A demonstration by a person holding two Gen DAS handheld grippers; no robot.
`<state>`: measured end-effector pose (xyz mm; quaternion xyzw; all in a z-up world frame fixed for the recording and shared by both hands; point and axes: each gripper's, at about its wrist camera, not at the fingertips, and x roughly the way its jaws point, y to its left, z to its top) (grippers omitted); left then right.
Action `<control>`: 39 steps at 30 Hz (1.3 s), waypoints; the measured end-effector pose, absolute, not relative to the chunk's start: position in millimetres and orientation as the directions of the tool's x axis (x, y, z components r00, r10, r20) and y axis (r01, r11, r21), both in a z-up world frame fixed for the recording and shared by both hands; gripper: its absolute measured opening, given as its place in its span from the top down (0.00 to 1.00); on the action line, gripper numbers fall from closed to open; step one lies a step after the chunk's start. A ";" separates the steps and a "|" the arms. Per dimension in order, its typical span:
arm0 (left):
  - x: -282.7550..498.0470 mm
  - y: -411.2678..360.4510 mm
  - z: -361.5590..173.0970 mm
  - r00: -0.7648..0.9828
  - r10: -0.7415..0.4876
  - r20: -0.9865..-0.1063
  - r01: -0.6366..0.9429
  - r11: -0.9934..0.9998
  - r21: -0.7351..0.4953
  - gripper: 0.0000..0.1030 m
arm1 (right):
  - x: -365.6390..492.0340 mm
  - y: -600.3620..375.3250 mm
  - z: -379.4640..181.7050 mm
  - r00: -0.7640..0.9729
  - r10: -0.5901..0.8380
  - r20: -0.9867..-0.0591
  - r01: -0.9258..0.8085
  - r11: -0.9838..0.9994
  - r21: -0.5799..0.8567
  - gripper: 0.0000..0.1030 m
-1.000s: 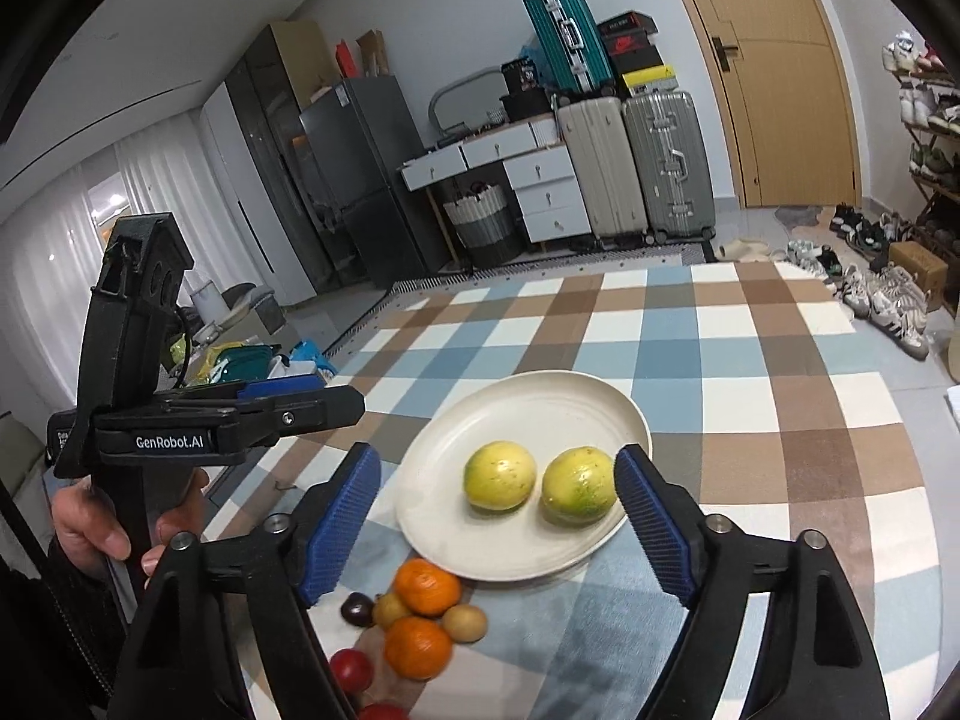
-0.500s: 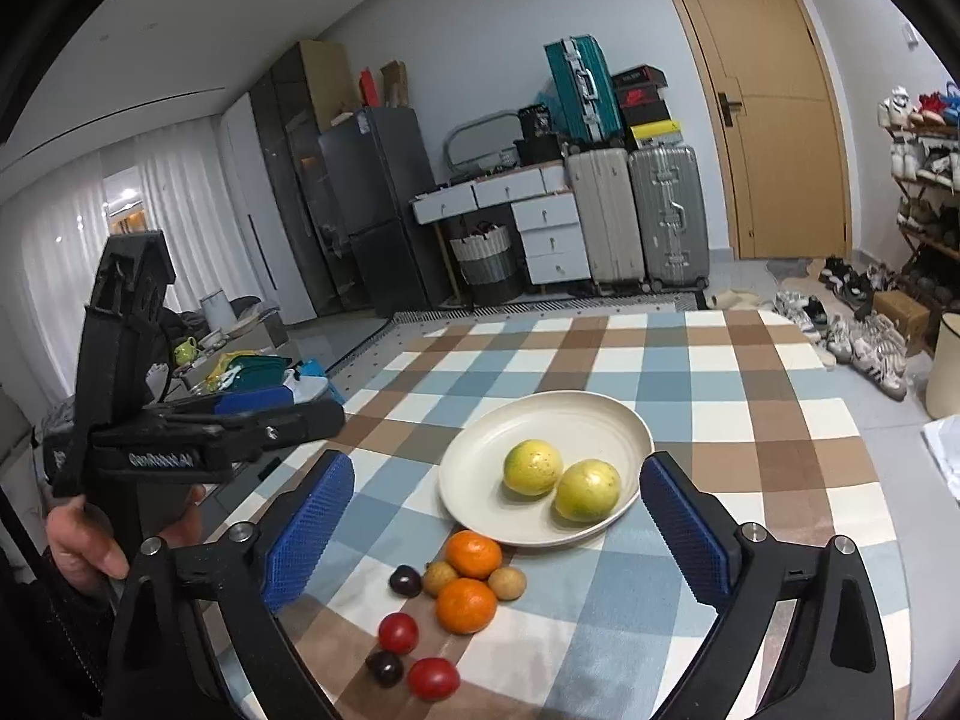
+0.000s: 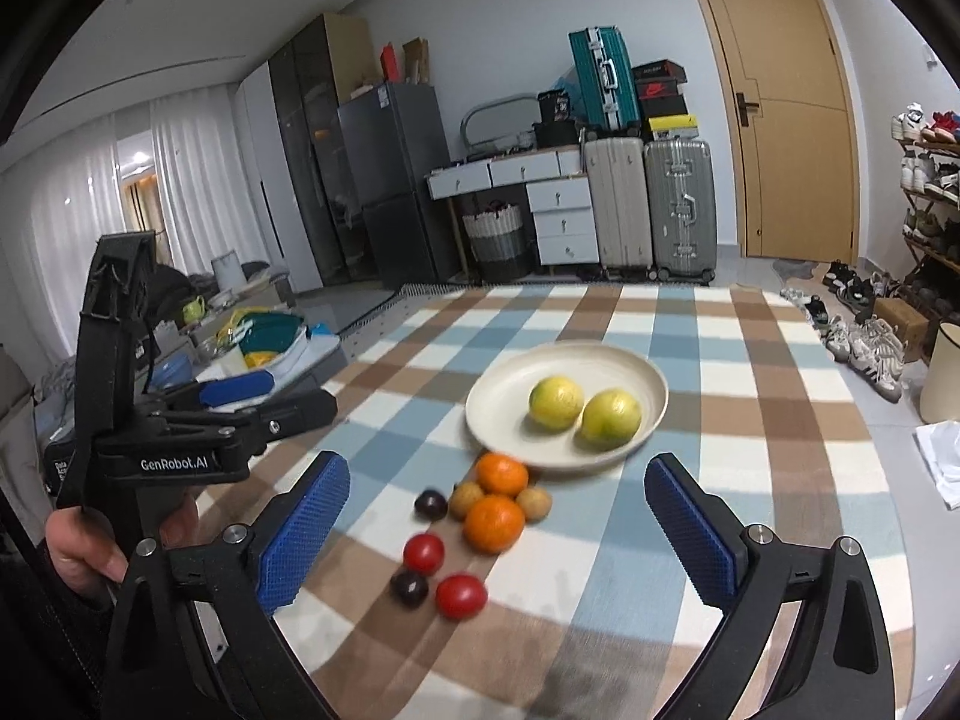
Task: Organize fruits
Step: 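Grasp a red tomato with the right tool while the left tool grasps a dark plum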
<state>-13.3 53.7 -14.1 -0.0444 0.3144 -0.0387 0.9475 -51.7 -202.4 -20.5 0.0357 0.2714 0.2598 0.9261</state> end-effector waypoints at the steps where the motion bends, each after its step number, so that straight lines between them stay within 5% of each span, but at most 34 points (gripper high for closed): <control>1: -14.3 54.7 -18.1 0.794 -0.103 -0.600 0.044 0.993 -0.113 0.01 | -54.0 -200.7 -24.9 0.711 0.498 -0.496 -0.462 0.863 0.204 0.02; 25: 6.4 57.5 -87.1 0.697 -0.085 -0.712 0.006 0.994 -0.112 0.01 | -36.8 -166.2 -104.5 0.590 0.414 -0.693 -0.448 0.882 0.146 0.02; 39: 9.6 65.9 -94.0 0.691 -0.083 -0.718 -0.001 0.993 -0.115 0.01 | -29.2 -150.0 -121.7 0.517 0.422 -0.744 -0.477 0.865 0.159 0.31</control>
